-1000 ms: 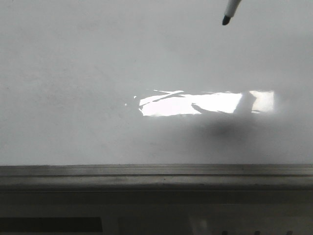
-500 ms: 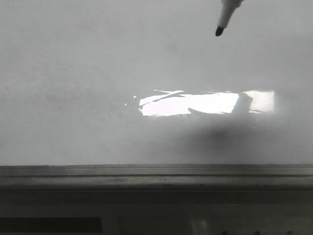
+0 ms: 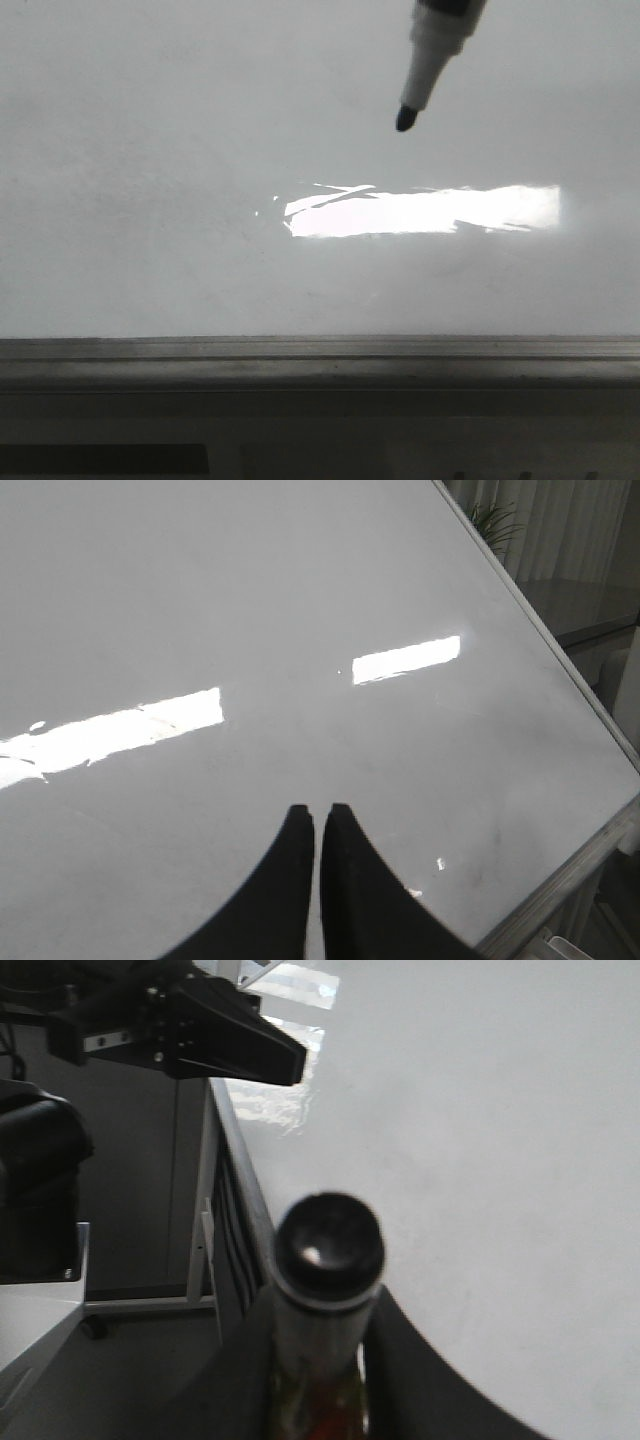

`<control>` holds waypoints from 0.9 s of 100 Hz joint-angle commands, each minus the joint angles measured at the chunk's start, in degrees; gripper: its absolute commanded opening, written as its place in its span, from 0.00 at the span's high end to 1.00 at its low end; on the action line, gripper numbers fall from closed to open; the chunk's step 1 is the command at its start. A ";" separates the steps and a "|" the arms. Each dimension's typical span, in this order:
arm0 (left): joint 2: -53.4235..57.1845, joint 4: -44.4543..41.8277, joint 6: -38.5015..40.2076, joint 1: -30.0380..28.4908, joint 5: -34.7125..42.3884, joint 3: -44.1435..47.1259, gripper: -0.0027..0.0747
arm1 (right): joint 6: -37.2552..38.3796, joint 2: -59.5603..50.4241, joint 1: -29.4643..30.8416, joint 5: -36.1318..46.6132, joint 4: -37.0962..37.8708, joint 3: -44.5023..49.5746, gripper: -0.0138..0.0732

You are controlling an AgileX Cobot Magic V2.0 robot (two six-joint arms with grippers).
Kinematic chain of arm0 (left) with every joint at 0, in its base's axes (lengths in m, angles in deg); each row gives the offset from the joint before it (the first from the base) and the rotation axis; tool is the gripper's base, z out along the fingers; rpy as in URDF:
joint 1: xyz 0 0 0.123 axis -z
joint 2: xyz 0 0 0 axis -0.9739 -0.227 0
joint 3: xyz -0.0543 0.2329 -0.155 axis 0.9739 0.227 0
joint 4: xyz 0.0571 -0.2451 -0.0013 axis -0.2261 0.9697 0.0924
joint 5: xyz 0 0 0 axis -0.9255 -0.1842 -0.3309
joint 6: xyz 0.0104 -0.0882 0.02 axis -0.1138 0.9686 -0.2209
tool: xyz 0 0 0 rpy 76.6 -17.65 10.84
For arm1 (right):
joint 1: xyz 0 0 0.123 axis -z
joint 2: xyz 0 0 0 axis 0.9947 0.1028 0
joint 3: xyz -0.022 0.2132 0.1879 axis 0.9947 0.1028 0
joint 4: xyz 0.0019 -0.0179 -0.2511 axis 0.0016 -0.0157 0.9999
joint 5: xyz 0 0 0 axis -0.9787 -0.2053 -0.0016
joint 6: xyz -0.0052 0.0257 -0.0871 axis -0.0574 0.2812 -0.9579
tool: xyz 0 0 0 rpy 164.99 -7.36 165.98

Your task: Write number 6 on whiteboard

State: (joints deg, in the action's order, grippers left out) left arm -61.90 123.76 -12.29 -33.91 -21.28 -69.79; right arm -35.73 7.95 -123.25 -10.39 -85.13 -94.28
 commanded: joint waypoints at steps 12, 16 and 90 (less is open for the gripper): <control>-0.35 2.89 0.51 0.40 -1.90 -1.51 0.99 | -0.30 -0.69 -0.06 -4.24 -0.68 -1.39 0.91; -0.35 2.89 0.51 0.40 -1.90 -1.51 0.99 | 0.51 -1.21 -0.06 -3.47 1.63 -1.39 0.91; -0.35 2.89 0.51 0.40 -1.90 -1.51 0.99 | 99.85 -3.13 -13.01 38.16 100.15 4.00 0.91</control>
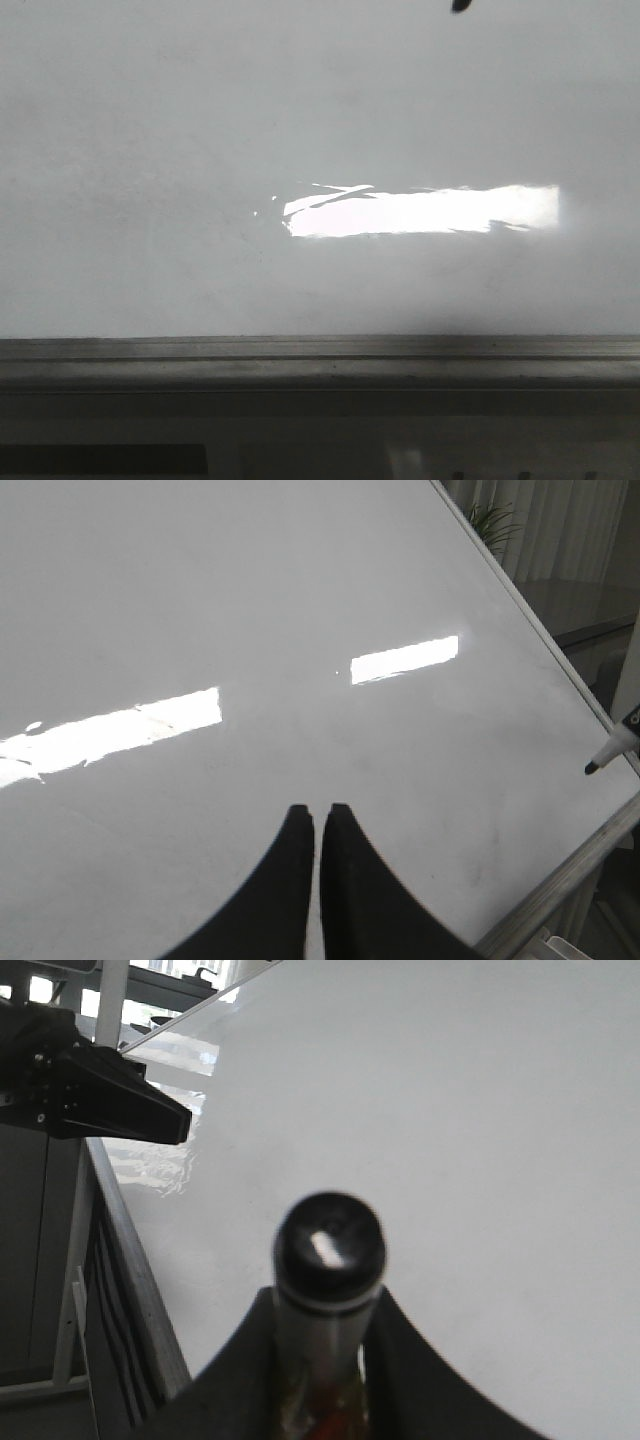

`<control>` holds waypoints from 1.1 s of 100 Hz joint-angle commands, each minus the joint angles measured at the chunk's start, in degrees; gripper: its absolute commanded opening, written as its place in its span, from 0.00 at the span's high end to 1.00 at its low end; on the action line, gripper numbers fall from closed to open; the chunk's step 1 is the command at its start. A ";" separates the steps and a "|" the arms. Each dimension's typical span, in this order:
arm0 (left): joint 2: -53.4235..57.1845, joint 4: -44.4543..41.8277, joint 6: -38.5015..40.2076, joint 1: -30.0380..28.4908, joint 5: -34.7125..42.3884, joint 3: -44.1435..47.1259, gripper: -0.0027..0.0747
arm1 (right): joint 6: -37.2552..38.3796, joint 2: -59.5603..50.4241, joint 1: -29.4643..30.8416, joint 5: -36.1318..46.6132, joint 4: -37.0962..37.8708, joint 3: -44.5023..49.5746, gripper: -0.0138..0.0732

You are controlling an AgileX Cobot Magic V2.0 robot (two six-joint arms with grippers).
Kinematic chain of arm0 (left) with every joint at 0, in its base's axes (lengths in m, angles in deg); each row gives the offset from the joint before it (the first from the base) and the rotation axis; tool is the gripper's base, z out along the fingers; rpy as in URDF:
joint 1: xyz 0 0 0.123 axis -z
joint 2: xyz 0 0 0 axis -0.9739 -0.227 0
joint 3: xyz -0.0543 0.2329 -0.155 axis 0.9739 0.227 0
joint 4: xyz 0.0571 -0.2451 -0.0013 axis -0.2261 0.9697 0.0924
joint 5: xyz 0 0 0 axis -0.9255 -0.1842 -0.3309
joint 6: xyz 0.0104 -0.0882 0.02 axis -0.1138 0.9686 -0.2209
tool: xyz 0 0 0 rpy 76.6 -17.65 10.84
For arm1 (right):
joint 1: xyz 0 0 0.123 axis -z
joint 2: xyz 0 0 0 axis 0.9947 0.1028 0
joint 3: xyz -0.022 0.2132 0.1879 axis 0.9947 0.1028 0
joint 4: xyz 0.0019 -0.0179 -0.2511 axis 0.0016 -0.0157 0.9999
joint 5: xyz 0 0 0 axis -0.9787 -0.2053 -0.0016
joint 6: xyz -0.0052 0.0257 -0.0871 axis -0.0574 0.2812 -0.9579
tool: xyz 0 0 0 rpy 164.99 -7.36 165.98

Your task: Write number 6 on whiteboard

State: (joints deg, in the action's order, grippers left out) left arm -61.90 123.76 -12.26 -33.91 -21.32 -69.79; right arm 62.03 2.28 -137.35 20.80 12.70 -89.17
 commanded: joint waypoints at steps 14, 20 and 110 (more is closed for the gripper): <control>-0.35 2.89 0.48 0.40 -1.86 -1.51 0.99 | -0.98 4.63 4.23 13.29 2.57 -1.11 0.91; -0.35 2.89 0.48 0.40 -1.86 -1.51 0.99 | -3.80 4.75 6.09 14.71 2.47 -1.11 0.91; -0.35 2.89 0.48 0.40 -1.86 -1.51 0.99 | -8.13 15.29 17.54 22.46 2.47 -1.11 0.91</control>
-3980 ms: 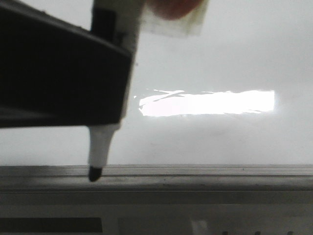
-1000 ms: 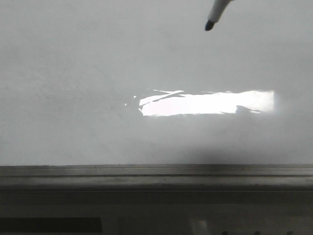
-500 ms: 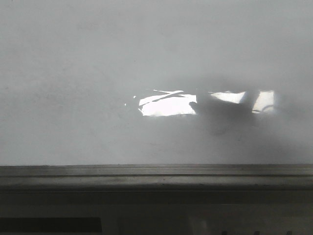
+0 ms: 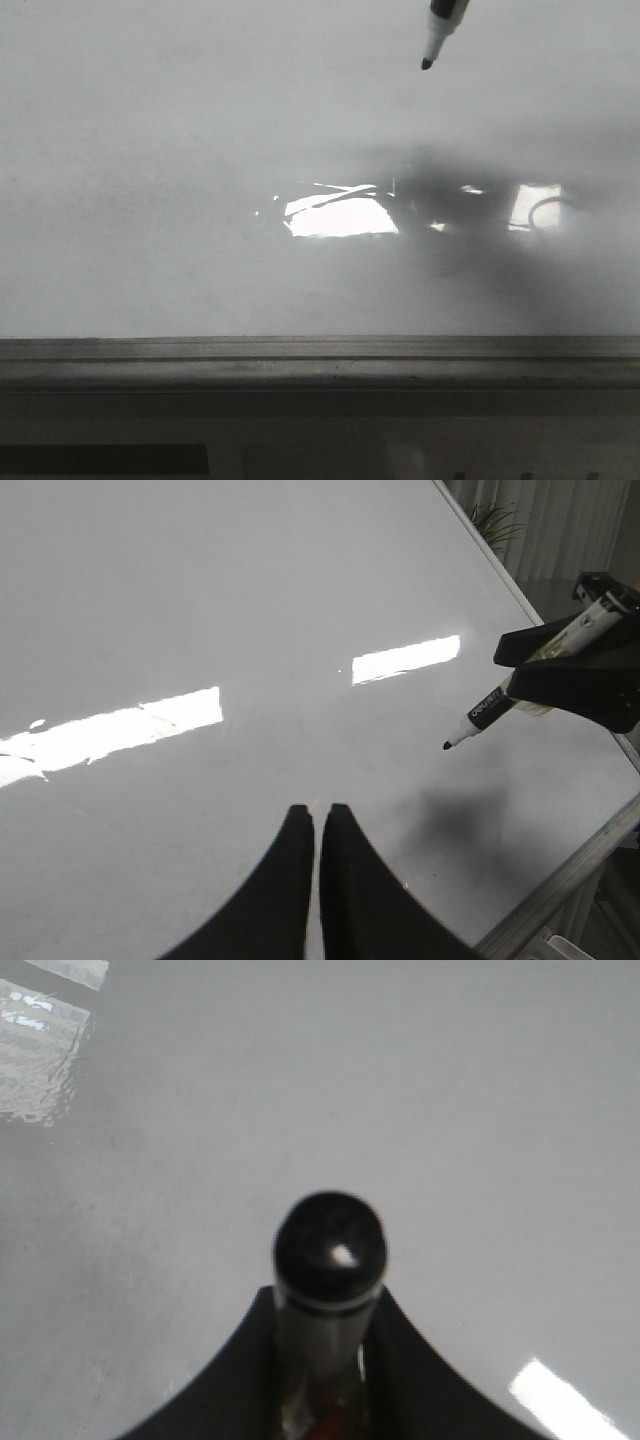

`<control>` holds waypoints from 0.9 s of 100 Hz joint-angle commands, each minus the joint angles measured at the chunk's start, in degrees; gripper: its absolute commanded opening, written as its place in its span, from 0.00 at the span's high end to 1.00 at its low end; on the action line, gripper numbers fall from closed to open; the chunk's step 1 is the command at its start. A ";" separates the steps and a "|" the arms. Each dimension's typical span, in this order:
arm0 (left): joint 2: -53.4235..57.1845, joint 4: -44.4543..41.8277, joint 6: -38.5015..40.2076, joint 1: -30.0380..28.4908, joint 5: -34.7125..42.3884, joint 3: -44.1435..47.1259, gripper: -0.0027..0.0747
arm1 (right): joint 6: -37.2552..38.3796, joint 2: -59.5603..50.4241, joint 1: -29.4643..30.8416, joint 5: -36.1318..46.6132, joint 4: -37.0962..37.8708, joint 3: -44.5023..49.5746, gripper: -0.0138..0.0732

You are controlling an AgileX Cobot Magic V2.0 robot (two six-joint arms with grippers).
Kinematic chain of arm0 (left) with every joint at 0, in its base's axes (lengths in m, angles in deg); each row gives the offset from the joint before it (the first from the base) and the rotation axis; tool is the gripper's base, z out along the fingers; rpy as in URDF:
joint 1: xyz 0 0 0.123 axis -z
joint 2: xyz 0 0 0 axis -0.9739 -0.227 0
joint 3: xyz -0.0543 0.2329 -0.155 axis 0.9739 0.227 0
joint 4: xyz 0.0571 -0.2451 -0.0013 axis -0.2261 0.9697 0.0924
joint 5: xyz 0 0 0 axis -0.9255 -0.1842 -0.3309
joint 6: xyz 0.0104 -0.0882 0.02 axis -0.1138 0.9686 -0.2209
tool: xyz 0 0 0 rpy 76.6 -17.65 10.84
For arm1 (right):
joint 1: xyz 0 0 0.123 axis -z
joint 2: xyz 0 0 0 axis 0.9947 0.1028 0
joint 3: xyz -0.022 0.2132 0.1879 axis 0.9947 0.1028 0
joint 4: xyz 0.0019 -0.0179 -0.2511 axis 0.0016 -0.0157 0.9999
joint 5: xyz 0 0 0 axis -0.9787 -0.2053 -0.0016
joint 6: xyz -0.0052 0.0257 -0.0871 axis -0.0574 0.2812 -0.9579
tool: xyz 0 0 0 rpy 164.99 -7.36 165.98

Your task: Write number 6 on whiteboard

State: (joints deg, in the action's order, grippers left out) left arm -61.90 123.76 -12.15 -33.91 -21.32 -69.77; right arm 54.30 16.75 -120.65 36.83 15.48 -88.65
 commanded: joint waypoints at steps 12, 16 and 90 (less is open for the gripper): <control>-0.35 2.89 0.37 0.40 -1.86 -1.54 0.99 | -0.41 2.26 2.19 7.16 -0.56 -1.63 0.91; -0.35 2.89 0.37 0.40 -1.86 -1.54 0.99 | -0.41 2.64 2.72 7.16 -0.75 -1.63 0.91; -0.35 2.89 0.37 0.40 -1.86 -1.54 0.99 | 0.50 7.85 9.38 6.95 -3.46 -1.63 0.91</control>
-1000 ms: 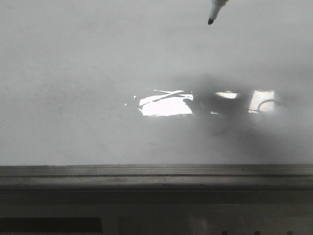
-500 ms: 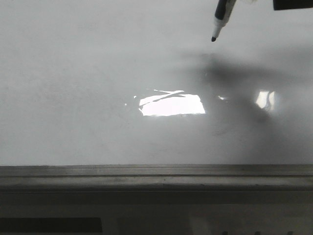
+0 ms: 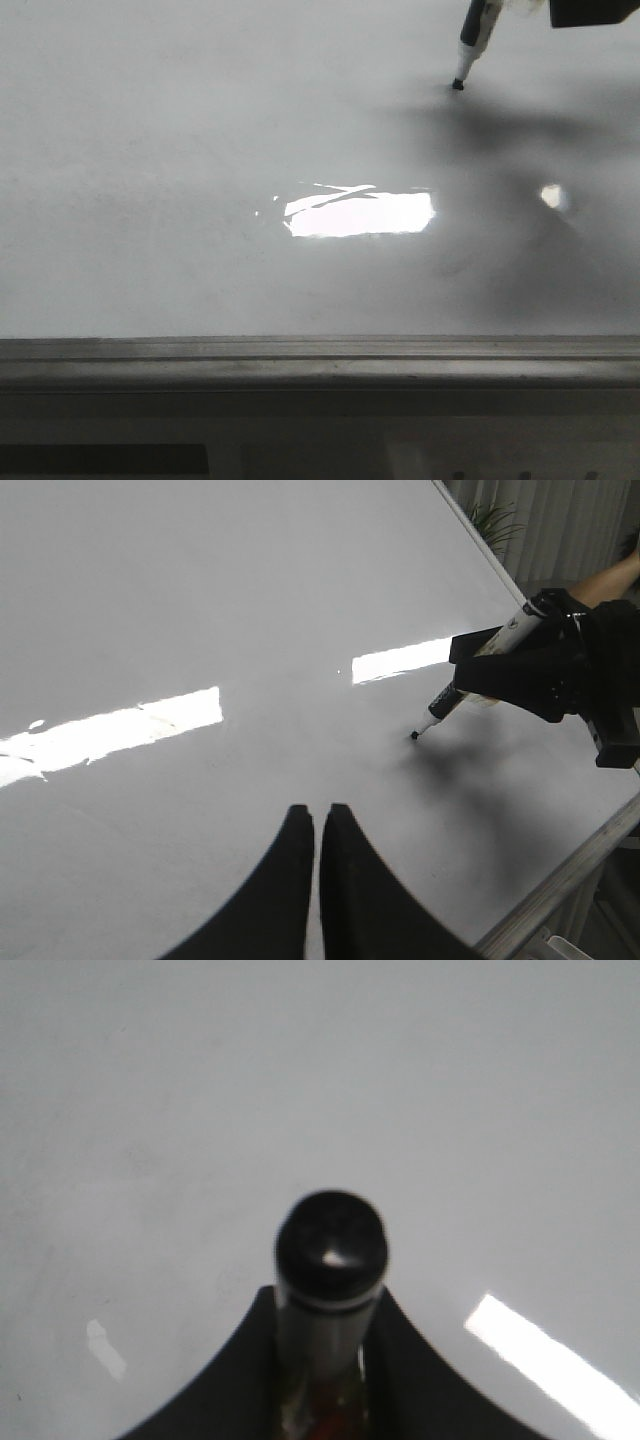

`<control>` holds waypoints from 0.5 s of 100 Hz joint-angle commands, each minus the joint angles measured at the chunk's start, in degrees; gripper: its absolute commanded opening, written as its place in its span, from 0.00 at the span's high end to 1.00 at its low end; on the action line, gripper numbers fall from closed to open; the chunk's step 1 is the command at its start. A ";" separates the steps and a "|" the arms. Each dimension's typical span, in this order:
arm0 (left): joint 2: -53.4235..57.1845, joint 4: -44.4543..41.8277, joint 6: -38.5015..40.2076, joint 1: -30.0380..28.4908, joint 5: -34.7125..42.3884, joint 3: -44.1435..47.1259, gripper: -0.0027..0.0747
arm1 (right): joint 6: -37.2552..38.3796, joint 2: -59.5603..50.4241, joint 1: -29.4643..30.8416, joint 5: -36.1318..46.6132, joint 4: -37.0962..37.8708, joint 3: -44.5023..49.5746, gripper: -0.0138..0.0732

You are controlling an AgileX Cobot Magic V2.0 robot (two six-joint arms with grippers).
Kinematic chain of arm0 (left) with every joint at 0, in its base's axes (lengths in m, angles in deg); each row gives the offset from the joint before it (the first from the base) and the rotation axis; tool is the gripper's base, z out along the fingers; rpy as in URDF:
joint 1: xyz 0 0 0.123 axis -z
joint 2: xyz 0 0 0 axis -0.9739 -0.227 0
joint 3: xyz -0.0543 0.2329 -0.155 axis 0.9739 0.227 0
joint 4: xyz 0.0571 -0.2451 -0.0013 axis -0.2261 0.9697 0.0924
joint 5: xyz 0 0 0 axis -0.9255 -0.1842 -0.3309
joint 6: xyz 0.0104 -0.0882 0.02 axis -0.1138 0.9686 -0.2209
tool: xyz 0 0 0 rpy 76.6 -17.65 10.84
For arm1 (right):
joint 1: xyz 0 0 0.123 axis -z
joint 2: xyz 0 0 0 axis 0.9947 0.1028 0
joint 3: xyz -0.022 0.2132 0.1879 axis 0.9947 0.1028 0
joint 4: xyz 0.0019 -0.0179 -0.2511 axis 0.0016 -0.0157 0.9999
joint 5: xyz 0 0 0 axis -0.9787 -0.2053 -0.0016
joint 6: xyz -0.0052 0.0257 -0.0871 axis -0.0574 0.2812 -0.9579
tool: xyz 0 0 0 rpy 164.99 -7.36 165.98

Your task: Write number 6 on whiteboard

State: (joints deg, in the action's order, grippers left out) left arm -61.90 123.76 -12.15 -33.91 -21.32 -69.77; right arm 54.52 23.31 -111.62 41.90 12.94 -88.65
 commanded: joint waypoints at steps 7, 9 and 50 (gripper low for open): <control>-0.35 2.89 0.37 0.40 -1.86 -1.54 0.99 | 2.52 2.20 -0.45 1.87 -0.92 -1.63 0.91; -0.35 2.89 0.37 0.40 -1.86 -1.54 0.99 | 3.24 2.36 -0.86 1.87 -0.92 -1.63 0.91; -0.35 2.89 0.37 0.40 -1.86 -1.54 0.99 | 5.21 2.58 -13.48 -22.41 -3.27 -1.63 0.91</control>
State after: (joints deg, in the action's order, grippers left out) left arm -61.90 123.76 -12.15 -33.91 -21.32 -69.77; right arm 60.20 25.79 -124.20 29.15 11.55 -89.37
